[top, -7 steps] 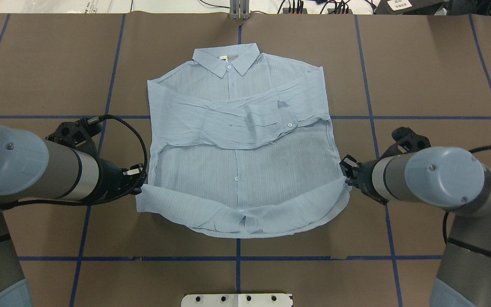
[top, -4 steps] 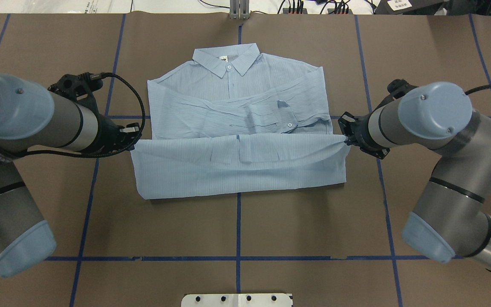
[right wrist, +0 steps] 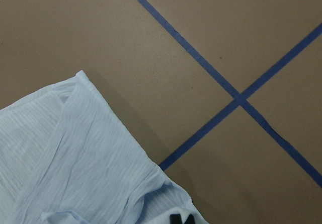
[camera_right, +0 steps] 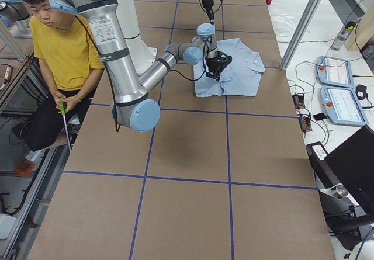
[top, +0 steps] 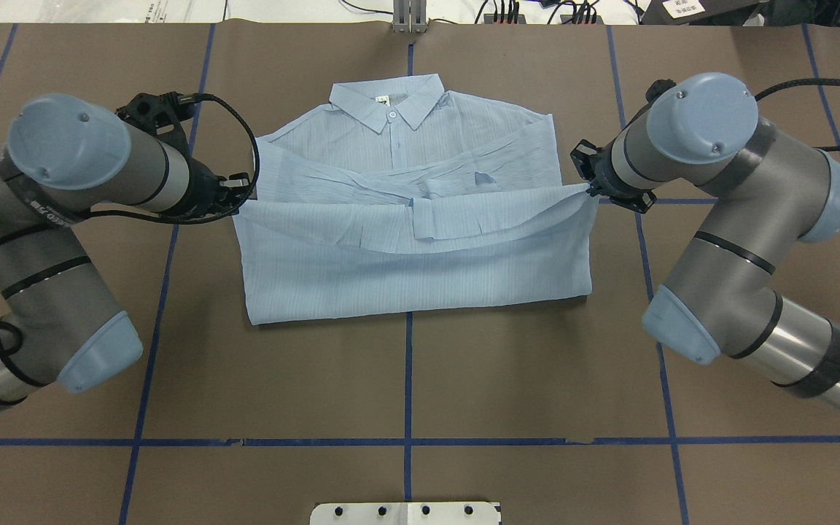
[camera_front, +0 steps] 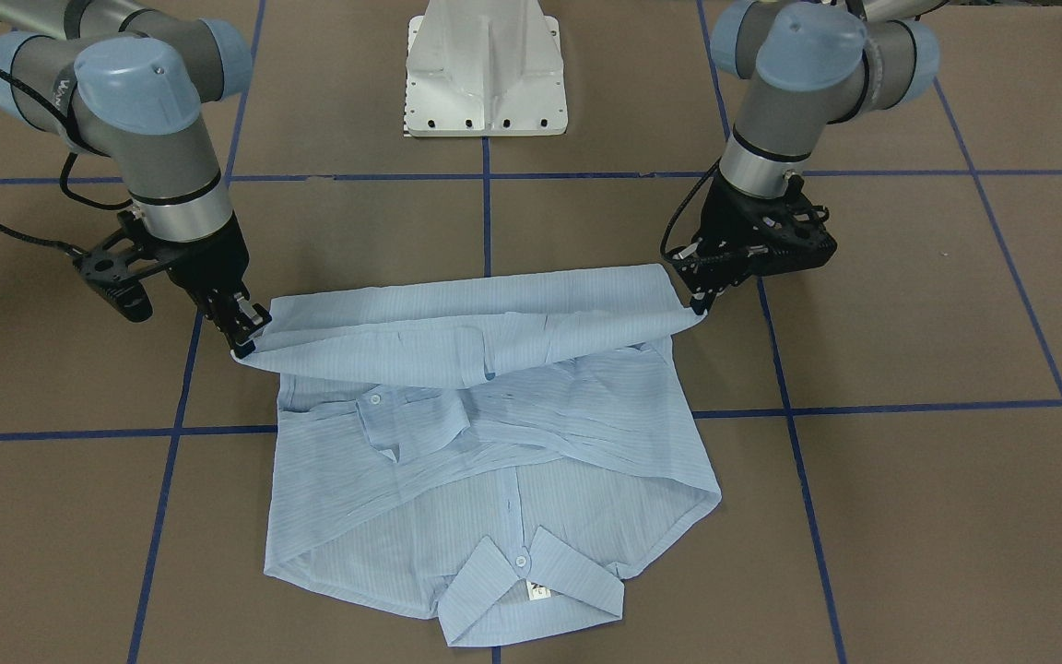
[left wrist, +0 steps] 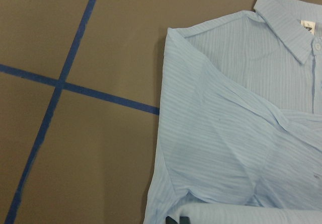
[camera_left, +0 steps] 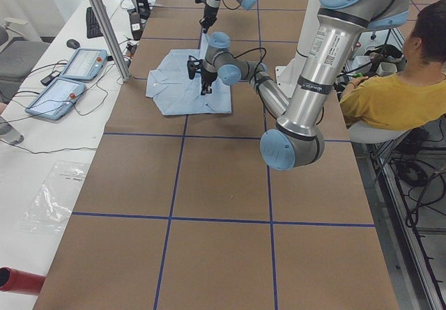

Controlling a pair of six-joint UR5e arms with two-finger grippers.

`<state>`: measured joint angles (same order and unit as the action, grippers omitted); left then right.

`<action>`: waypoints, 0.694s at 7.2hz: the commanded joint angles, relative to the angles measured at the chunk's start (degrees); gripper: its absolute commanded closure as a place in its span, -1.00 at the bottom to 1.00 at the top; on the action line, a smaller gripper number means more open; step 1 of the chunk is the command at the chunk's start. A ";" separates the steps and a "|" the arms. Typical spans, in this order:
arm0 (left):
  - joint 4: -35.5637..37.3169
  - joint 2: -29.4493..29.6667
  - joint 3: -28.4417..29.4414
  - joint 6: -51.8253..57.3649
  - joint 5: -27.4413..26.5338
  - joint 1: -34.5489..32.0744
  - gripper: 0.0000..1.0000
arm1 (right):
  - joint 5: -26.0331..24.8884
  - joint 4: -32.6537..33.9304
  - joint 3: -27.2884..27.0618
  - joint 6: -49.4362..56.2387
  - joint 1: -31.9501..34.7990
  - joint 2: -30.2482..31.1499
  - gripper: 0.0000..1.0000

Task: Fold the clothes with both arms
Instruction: 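Lift the hem with both grippers and fold it toward the collar, then lay the hem down just below the collar with both grippers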

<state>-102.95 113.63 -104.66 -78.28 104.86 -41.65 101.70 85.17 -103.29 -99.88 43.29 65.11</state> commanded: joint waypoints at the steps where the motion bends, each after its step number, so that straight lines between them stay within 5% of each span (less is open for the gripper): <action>1: -4.26 2.64 8.56 1.97 -0.09 -2.81 1.00 | -0.10 -0.36 6.76 2.31 1.10 -4.80 1.00; 3: -9.17 5.18 16.90 3.74 -0.36 -4.49 1.00 | -0.36 -2.10 11.15 4.67 2.32 -5.52 1.00; 5: -13.83 7.13 21.86 3.66 -0.36 -4.67 1.00 | -0.37 -9.39 22.12 5.22 3.12 -10.86 1.00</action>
<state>-114.01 119.72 -85.64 -74.67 104.53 -46.12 101.37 79.37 -87.29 -95.16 46.04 57.23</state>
